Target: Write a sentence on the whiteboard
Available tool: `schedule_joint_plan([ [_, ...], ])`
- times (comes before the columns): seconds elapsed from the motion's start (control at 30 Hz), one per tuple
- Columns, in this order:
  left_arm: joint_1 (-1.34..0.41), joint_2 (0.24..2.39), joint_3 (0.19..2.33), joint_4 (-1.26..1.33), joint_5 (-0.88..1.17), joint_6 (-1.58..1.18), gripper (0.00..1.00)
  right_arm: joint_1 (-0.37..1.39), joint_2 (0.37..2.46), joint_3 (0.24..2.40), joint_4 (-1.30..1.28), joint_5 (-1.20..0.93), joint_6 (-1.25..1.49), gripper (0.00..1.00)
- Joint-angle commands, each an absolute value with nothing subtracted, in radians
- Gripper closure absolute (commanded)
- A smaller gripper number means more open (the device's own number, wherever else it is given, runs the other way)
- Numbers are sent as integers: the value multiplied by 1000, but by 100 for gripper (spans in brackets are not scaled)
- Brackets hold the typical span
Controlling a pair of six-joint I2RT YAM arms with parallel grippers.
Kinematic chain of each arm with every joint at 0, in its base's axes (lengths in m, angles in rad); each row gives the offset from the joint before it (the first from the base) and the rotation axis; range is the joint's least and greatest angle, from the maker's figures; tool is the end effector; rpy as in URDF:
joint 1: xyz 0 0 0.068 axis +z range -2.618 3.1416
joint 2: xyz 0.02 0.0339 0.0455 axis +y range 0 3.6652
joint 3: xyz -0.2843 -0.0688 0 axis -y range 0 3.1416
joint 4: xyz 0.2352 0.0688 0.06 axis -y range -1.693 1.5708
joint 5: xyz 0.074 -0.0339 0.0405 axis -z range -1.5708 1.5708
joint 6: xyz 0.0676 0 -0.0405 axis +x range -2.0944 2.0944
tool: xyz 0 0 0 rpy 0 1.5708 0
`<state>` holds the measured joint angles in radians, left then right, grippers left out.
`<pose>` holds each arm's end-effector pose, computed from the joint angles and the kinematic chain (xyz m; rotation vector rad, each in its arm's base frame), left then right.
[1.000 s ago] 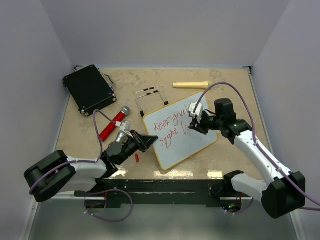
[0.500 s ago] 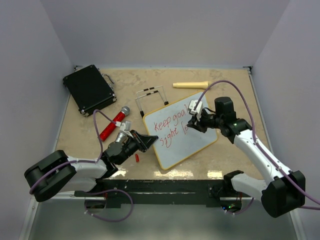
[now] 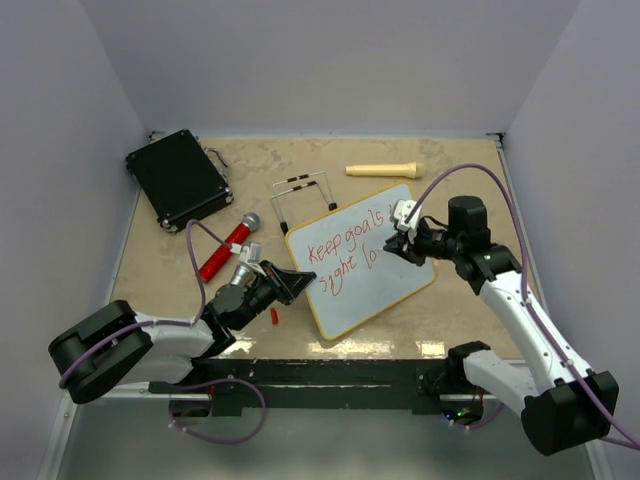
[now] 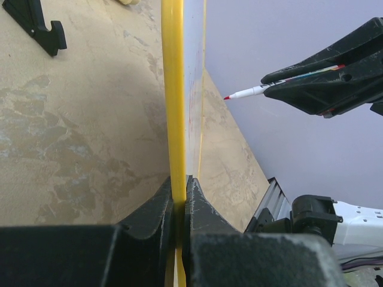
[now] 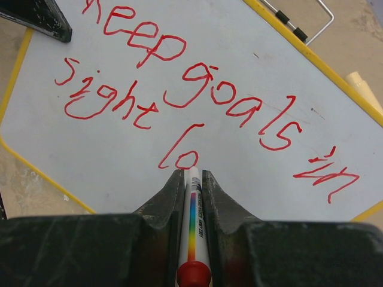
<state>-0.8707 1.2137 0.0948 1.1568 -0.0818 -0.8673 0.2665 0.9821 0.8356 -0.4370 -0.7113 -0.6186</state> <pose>0.1451 -0.1636 0.1998 -0.0688 1.6861 -1.2928 0.1891 0.0974 0.3060 -1.2203 1.6396 0.5441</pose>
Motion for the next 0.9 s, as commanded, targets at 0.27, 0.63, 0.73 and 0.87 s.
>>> schedule_joint_plan([
  [0.27, -871, 1206, 81, 1238, -66, -798, 100, 224, 1006, 848, -445, -778, -655, 100],
  [0.63, -871, 1203, 75, 1247, -66, -801, 100, 225, 1016, 841, -425, -778, -647, 100],
  [0.73, -870, 1201, 75, 1249, -64, -801, 100, 225, 1023, 839, -423, -776, -644, 100],
  [0.87, -871, 1203, 77, 1250, -61, -799, 100, 225, 1034, 838, -417, -769, -641, 100],
])
